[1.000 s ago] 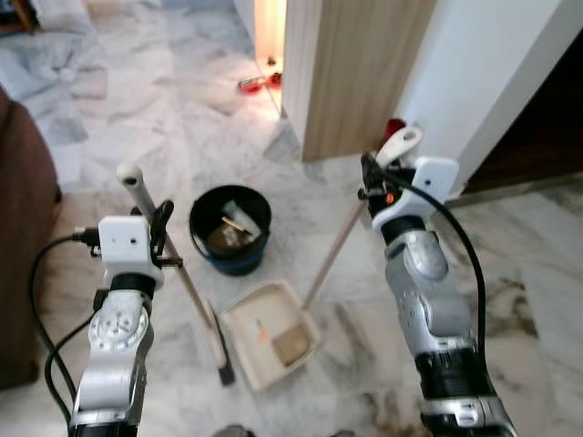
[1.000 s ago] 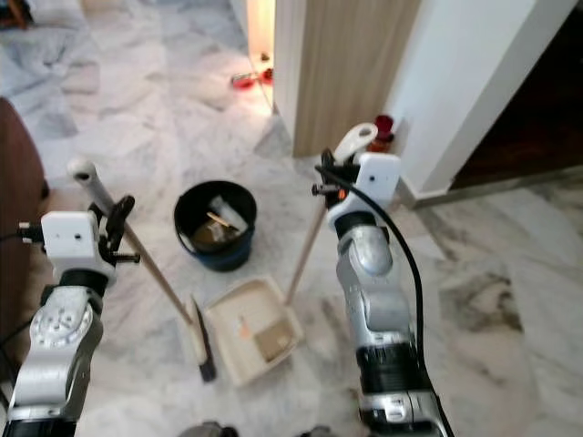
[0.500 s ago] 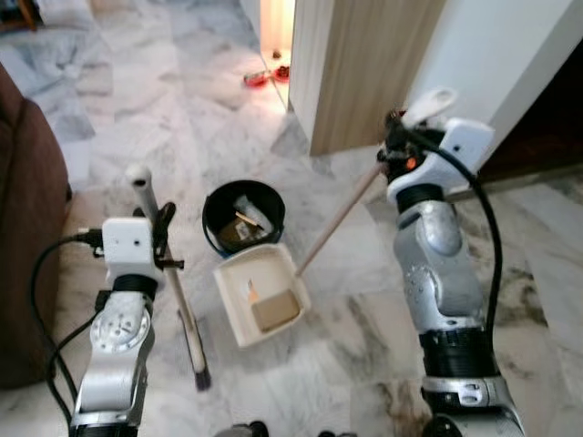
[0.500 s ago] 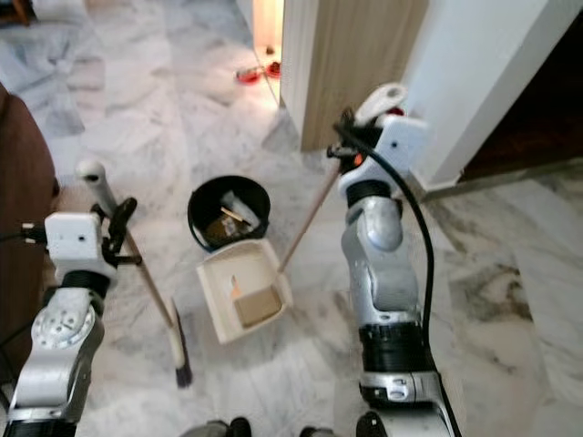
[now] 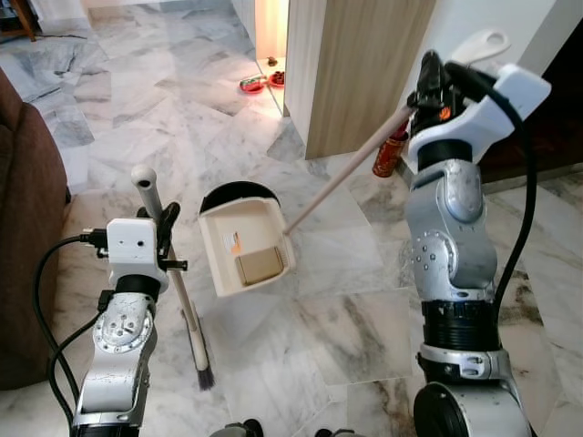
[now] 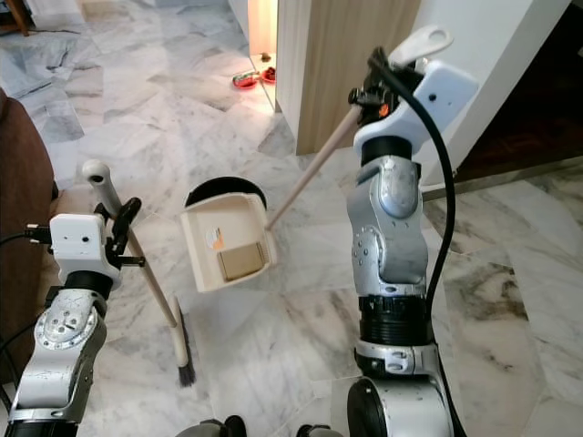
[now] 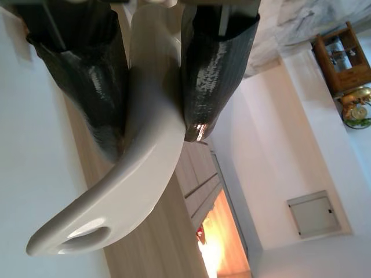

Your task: Sweep floor

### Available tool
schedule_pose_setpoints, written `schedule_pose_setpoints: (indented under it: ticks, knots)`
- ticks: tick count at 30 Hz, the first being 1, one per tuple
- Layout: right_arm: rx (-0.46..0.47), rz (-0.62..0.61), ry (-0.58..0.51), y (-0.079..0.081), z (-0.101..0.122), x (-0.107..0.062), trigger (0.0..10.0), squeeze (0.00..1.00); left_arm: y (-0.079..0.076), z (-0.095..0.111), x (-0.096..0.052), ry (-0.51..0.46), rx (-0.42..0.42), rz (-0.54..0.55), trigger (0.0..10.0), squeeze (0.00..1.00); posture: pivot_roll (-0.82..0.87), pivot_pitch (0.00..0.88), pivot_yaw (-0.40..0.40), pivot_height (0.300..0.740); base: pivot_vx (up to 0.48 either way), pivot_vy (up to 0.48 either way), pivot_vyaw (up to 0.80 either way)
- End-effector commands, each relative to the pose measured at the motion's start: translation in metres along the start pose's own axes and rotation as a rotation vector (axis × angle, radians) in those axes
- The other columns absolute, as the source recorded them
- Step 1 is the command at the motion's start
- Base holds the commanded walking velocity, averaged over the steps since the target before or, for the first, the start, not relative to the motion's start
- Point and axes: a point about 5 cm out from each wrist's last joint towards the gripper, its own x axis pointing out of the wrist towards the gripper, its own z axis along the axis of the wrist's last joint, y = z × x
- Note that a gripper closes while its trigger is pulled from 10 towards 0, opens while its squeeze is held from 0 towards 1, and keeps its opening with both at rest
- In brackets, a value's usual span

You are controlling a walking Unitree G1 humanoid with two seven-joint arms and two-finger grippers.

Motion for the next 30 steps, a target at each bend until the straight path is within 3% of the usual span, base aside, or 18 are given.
schedule_pose_setpoints:
  ticks: [1,8,14,21,30]
  knots:
    - [0.041,0.018,-0.105,0.007,0.023,0.003,10.0,0.00,-0.001,0.011,-0.001,-0.055,0.034,-0.011,10.0,0.00,0.00,0.174,-0.030,0.740,0.000,0.000,0.00]
    - [0.048,0.021,-0.105,0.008,0.023,0.003,10.0,0.00,-0.001,0.011,-0.001,-0.058,0.037,-0.009,10.0,0.00,0.00,0.175,-0.030,0.740,0.154,0.000,0.00]
    - [0.045,0.031,-0.099,0.009,0.022,0.003,10.0,0.00,-0.001,0.011,-0.002,-0.058,0.041,-0.012,10.0,0.00,0.00,0.175,-0.031,0.740,0.344,0.000,0.00]
    - [0.048,0.032,-0.110,0.009,0.024,0.005,10.0,0.00,0.010,0.007,-0.013,-0.042,0.072,0.018,10.0,0.00,0.00,0.174,-0.033,0.740,0.374,0.000,0.00]
    - [0.041,0.054,-0.126,0.012,0.027,0.006,10.0,0.00,0.008,0.005,-0.016,-0.030,0.072,0.012,10.0,0.00,0.00,0.171,-0.033,0.740,0.375,0.000,0.00]
